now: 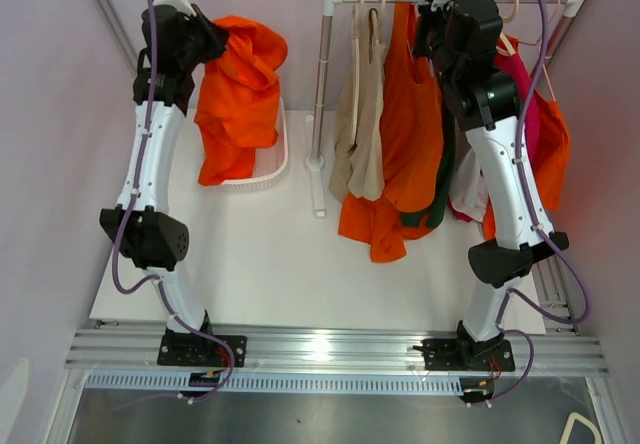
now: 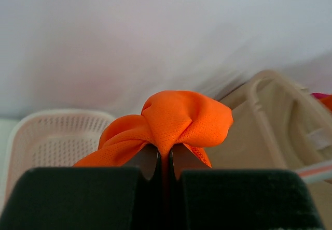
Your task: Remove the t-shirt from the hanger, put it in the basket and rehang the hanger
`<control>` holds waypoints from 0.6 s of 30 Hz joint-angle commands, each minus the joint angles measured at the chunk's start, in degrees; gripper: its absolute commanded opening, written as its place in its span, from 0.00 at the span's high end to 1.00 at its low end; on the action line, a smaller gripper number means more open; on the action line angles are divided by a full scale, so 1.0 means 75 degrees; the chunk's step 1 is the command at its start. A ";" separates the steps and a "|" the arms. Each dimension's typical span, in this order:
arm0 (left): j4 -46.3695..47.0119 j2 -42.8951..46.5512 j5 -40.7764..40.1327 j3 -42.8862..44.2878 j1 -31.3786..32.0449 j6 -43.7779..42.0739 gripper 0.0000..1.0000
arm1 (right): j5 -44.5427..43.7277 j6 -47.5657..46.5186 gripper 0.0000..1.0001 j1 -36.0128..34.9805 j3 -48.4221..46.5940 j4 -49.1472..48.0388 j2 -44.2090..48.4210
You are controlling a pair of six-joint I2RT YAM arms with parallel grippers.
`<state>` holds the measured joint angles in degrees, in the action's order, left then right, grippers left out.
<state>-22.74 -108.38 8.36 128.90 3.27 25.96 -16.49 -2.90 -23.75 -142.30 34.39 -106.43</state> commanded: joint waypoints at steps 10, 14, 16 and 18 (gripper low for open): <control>-0.3163 -0.2115 -0.1629 0.1031 -0.0096 0.0593 0.98 | 0.0277 0.0315 1.00 0.0002 0.0504 -0.0191 0.1604; -0.3834 -0.2541 -0.1396 0.0828 -0.0189 0.0758 0.96 | 0.0476 0.0351 1.00 -0.0068 0.0657 -0.0086 0.1839; -0.3928 -0.2542 -0.1373 0.0603 -0.0213 0.0735 0.87 | 0.0523 0.0527 1.00 -0.0115 0.0692 0.0008 0.1979; -0.4103 -0.2693 -0.1268 0.0403 -0.0260 0.0723 0.80 | 0.0558 0.0550 1.00 -0.0138 0.0820 0.0067 0.2120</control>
<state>-49.30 -128.55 -1.32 132.35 2.59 30.09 -13.76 0.25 -24.23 -136.20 38.41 -93.84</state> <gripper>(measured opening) 0.182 0.024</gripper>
